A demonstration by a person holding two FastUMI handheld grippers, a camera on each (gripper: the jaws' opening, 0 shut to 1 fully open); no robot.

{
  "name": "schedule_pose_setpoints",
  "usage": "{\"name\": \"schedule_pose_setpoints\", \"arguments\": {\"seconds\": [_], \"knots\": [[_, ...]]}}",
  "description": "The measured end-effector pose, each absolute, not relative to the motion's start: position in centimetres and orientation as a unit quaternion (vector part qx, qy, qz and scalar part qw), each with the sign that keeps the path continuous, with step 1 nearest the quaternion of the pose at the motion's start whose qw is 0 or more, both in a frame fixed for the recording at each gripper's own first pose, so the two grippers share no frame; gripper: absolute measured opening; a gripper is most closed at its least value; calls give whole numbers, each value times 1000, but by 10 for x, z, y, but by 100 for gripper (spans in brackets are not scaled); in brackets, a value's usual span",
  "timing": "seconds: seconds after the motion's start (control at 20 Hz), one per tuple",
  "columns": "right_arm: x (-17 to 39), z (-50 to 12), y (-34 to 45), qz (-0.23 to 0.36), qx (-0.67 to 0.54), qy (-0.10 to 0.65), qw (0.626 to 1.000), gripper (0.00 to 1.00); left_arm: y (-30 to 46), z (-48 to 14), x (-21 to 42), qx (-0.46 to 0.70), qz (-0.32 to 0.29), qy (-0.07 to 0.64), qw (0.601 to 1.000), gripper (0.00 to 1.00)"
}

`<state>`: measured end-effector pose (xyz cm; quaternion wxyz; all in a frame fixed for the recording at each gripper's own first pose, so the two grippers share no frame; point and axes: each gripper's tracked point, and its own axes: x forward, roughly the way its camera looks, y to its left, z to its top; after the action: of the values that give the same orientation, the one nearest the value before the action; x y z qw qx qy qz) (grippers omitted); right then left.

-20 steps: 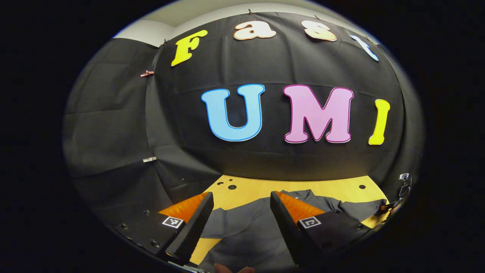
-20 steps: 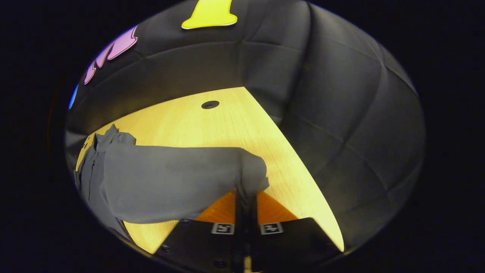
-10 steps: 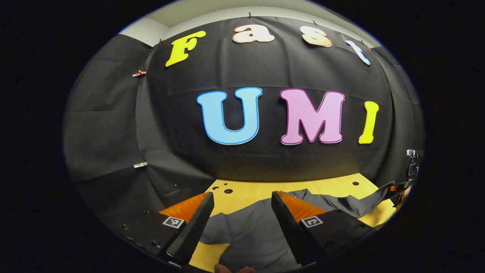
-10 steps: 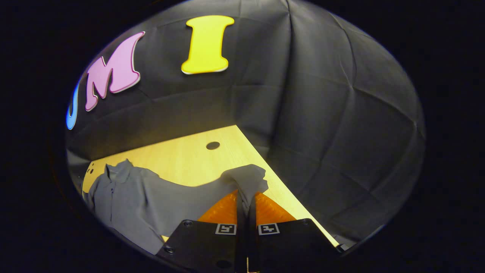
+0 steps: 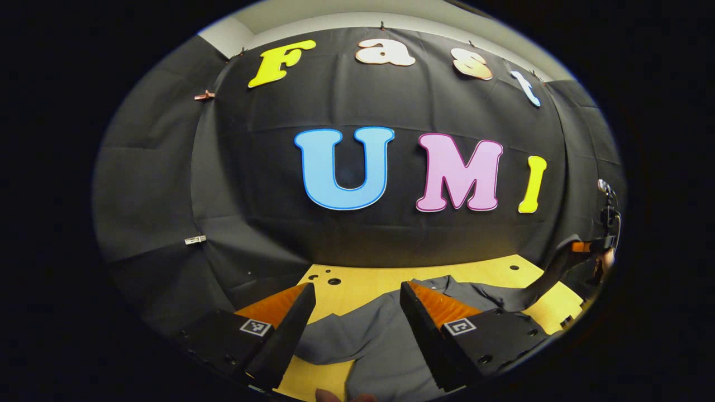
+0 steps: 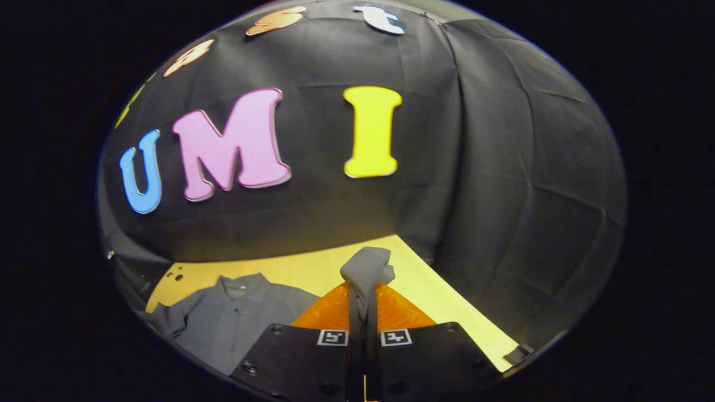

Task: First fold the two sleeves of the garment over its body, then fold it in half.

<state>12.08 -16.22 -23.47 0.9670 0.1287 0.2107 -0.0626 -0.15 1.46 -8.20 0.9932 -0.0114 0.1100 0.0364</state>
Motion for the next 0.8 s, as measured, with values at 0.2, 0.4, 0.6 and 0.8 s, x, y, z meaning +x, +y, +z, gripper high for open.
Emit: {"name": "schedule_pose_setpoints", "arguments": {"seconds": [0.2,0.4,0.6,0.8], "knots": [[128,-199,-64,5,135,186,973,6,60,-102,-3,-24,50,118,992,96],[129,-200,40,70,136,194,969,6,107,-120,-7,-24,66,127,989,96],[119,-234,126,114,110,227,961,6,145,-132,-8,-19,72,133,988,96],[107,-276,192,143,78,274,948,6,169,-152,-8,-16,66,148,987,96]]}}
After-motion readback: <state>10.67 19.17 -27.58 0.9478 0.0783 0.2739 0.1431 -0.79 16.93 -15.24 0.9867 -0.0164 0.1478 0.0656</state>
